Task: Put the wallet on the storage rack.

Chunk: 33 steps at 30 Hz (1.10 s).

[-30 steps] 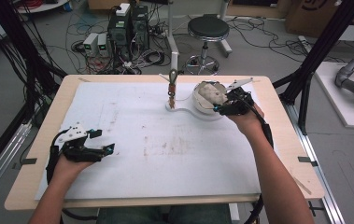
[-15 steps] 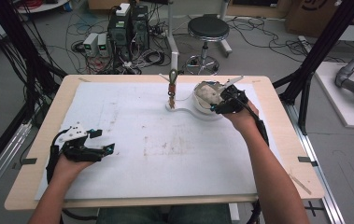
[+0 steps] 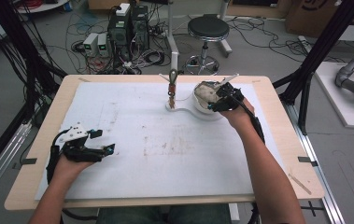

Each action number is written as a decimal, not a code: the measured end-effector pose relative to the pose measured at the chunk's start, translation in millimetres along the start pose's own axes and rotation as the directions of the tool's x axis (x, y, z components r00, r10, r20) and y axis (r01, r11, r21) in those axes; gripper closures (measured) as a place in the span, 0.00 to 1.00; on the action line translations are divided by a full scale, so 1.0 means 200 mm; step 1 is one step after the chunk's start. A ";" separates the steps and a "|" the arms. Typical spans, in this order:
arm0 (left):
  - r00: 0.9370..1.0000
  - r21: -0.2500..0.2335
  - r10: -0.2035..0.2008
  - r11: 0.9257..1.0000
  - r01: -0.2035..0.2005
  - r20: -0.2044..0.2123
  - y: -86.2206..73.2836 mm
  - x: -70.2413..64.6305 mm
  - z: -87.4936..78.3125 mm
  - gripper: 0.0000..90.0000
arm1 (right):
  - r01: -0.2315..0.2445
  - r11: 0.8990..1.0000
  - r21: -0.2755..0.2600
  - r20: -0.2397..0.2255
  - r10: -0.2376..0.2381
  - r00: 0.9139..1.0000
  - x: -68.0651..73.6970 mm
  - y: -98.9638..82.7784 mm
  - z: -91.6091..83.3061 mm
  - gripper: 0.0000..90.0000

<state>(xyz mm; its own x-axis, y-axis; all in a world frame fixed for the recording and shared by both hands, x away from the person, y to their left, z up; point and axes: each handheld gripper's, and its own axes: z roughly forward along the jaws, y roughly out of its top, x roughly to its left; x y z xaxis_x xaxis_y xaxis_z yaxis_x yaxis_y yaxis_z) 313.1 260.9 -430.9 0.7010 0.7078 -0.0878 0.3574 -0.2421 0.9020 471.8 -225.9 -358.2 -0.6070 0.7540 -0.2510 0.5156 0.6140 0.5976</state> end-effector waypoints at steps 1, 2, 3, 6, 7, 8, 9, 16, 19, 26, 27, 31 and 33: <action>1.000 0.001 0.000 1.000 0.000 0.001 0.00 0.00 0.00 0.19 | 0.002 1.000 0.011 -0.001 -0.002 1.000 0.01 0.00 0.01 0.40; 1.000 0.002 0.000 1.000 0.000 0.001 0.00 0.00 0.00 0.19 | 0.002 1.000 0.014 0.001 -0.002 1.000 0.01 0.00 0.01 0.40; 1.000 0.000 0.000 1.000 0.000 0.001 0.00 0.00 0.00 0.19 | 0.005 1.000 0.020 0.004 -0.005 1.000 0.01 0.01 0.02 0.40; 1.000 -0.001 -0.005 1.000 0.005 -0.001 -0.01 0.00 -0.01 0.19 | -0.002 1.000 0.027 0.010 0.001 1.000 0.02 0.01 0.03 0.39; 1.000 0.001 -0.002 1.000 0.002 -0.001 -0.01 0.00 -0.01 0.19 | -0.003 1.000 0.027 0.008 0.003 1.000 0.01 0.01 0.04 0.39; 1.000 0.000 -0.002 1.000 0.002 0.000 -0.01 0.00 -0.01 0.19 | -0.005 1.000 0.028 0.010 0.005 1.000 0.01 0.01 0.04 0.39; 1.000 0.000 -0.002 1.000 0.002 0.001 -0.01 0.00 -0.01 0.19 | -0.011 0.999 0.030 0.007 0.011 1.000 0.01 0.01 0.04 0.39; 1.000 -0.003 -0.008 1.000 0.008 -0.003 -0.01 0.01 -0.02 0.19 | -0.030 1.000 0.007 0.006 0.030 1.000 0.00 0.00 0.02 0.34; 1.000 -0.001 -0.007 1.000 0.007 -0.001 -0.01 0.01 -0.02 0.19 | -0.042 0.999 -0.015 0.011 0.042 0.999 -0.01 -0.01 -0.01 0.32; 1.000 -0.003 -0.008 1.000 0.008 -0.008 -0.01 0.01 -0.02 0.19 | -0.059 0.994 -0.087 -0.018 0.058 0.998 0.00 -0.03 -0.11 0.28; 1.000 -0.003 -0.007 1.000 0.007 -0.010 -0.01 0.01 -0.03 0.19 | -0.065 0.993 -0.100 -0.026 0.063 0.998 0.00 -0.03 -0.12 0.28; 1.000 -0.004 -0.005 1.000 0.005 -0.009 -0.01 0.01 -0.03 0.19 | -0.085 0.987 -0.134 -0.054 0.078 0.995 0.01 -0.07 -0.17 0.24; 1.000 -0.005 -0.005 1.000 0.005 -0.009 0.00 0.01 -0.02 0.19 | -0.094 0.983 -0.156 -0.067 0.084 0.994 0.02 -0.09 -0.19 0.24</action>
<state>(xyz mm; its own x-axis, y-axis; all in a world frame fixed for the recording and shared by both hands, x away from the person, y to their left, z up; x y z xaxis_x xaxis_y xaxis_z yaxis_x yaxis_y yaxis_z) 310.8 265.4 -429.9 0.6934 0.7151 -0.0882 0.3579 -0.2356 0.9035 436.6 -243.9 -340.6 -0.6004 0.7858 -0.1483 0.4696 0.4965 0.7301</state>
